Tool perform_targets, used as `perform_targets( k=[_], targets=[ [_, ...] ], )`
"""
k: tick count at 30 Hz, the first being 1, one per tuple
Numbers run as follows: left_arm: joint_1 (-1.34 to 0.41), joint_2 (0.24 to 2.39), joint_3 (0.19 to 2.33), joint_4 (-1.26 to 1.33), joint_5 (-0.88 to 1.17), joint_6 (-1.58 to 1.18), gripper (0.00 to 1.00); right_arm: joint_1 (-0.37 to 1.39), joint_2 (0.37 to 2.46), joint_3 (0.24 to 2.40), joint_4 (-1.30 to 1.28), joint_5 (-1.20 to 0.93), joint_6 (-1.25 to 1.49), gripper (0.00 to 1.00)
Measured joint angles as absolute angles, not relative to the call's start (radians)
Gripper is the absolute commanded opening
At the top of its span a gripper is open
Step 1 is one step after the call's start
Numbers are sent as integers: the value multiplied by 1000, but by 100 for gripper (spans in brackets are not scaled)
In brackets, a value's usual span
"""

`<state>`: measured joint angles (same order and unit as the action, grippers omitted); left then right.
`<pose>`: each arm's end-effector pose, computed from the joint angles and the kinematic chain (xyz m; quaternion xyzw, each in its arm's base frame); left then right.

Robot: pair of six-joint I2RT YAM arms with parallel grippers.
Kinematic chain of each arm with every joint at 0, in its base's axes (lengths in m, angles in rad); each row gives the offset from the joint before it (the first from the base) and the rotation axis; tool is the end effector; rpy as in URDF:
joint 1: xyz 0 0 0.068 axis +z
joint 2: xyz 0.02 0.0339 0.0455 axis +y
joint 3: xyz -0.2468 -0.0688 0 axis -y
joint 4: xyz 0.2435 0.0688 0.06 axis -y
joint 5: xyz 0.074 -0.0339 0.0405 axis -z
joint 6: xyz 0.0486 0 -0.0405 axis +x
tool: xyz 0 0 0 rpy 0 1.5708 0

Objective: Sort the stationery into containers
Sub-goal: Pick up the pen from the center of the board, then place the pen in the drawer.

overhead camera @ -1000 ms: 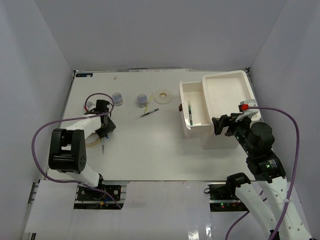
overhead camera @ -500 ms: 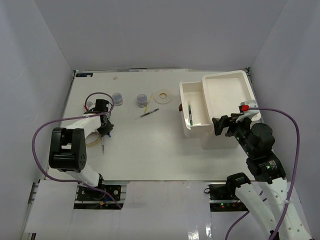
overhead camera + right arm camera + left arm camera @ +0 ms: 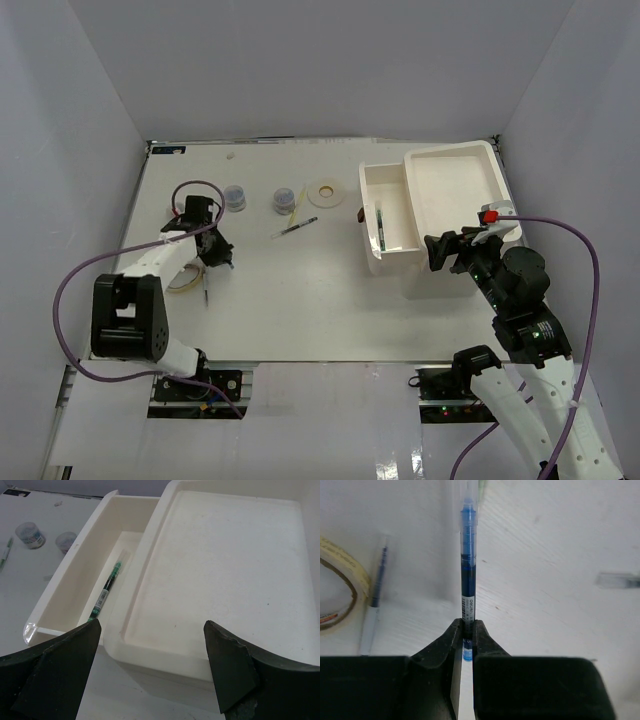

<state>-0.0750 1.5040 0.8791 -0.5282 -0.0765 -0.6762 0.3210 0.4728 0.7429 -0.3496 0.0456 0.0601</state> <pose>0.2853 -0.0177 0.1540 -0.2970 0.9314 -0.0412 0.2065 0.1346 0.0424 0.3390 -0.0802 0.7302 0.1120 0.6692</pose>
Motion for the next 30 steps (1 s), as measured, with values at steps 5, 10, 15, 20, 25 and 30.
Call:
perform_targets(
  k=[5, 10, 15, 20, 25, 30],
  targets=[
    [-114, 1335, 912, -527, 47, -694, 0, 321, 476, 743, -348, 45, 60, 90],
    [-269, 1212, 1054, -482, 123, -743, 1, 321, 487, 744, -342, 45, 60, 90],
    [-463, 1205, 1181, -376, 167, -827, 1, 321, 496, 750, -345, 45, 61, 90],
    [-624, 1275, 1232, -274, 192, -913, 2, 321, 508, 765, -363, 45, 64, 90],
    [-774, 1427, 1331, -215, 155, -971, 5, 321, 508, 778, -385, 47, 68, 90],
    [-867, 1529, 1353, -162, 121, -1026, 13, 321, 508, 789, -407, 52, 68, 90]
  ],
)
